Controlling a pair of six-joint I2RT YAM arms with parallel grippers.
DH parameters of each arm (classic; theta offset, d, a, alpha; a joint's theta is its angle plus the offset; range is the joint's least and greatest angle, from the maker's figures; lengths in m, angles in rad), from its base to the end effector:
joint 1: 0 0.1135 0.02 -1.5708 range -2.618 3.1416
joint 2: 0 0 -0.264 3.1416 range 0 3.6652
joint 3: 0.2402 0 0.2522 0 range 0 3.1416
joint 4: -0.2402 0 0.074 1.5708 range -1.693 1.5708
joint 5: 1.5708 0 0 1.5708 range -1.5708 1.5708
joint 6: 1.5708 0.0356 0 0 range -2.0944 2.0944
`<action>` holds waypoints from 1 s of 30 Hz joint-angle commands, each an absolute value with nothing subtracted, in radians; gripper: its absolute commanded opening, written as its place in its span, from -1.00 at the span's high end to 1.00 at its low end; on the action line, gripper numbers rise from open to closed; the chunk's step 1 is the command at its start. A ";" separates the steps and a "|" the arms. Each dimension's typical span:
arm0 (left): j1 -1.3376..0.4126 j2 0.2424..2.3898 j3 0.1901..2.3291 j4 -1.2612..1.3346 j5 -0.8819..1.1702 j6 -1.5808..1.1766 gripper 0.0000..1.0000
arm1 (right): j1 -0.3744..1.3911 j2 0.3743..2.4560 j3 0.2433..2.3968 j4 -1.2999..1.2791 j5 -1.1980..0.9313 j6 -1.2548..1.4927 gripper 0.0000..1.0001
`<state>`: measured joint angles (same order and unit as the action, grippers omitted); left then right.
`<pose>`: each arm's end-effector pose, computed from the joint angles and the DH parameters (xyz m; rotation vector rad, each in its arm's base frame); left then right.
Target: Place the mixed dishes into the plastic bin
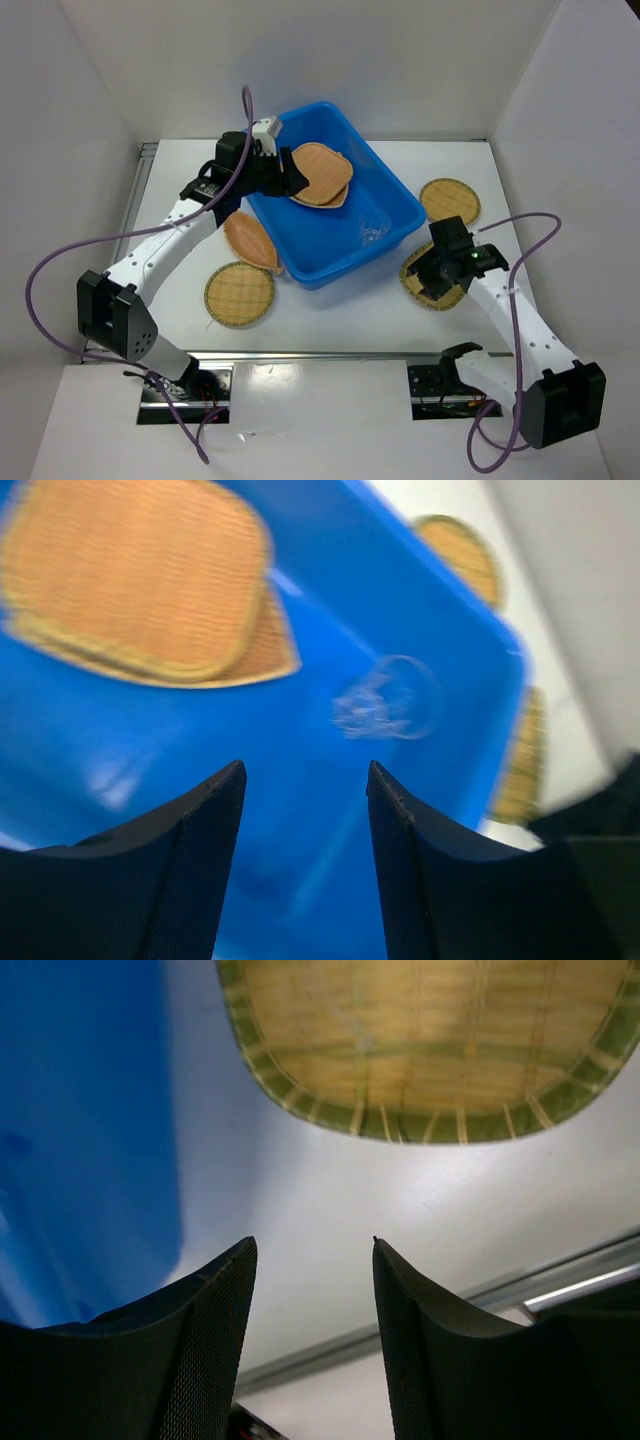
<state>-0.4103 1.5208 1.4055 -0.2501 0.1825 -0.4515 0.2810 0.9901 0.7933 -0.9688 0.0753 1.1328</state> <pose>0.3265 -0.1491 0.3696 0.0847 2.0023 -0.7412 0.1644 0.0447 0.2445 1.1643 2.5144 0.2903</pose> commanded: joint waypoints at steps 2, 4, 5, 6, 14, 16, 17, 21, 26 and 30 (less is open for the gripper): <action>-0.489 1.509 1.393 -0.129 0.355 -0.534 -0.19 | 0.219 1.057 0.913 -0.876 0.141 1.097 -0.11; -0.577 1.543 1.393 -0.161 0.331 -0.512 -0.15 | 0.186 1.086 0.925 -0.848 0.175 1.060 -0.11; -0.598 1.583 1.411 -0.172 0.357 -0.512 -0.13 | 0.164 1.095 0.937 -0.815 0.184 1.051 -0.11; -0.639 1.600 1.422 -0.182 0.379 -0.512 -0.10 | 0.141 1.095 0.937 -0.796 0.184 1.039 -0.07; -0.793 1.698 1.467 -0.227 0.396 -0.465 0.07 | -0.202 1.215 1.015 -0.699 0.236 0.847 0.98; -0.793 1.698 1.450 -0.227 0.405 -0.465 0.07 | -0.212 1.255 1.054 -0.666 0.279 0.824 0.98; -0.804 1.709 1.441 -0.227 0.405 -0.465 0.09 | -0.221 1.303 1.069 -0.666 0.314 0.812 0.98; -0.854 1.741 1.404 -0.265 0.414 -0.449 0.07 | -0.242 1.423 1.137 -0.614 0.334 0.776 0.98; -0.867 1.700 1.361 -0.256 0.385 -0.449 0.05 | -0.252 1.578 1.181 -0.574 0.336 0.749 0.98; -0.867 1.669 1.342 -0.256 0.367 -0.449 0.02 | -0.261 1.713 1.213 -0.565 0.327 0.749 0.98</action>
<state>-0.8734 1.7210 1.3567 -0.2714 0.3790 -0.4721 -0.2501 1.6550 1.1641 -0.6090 0.2947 0.7704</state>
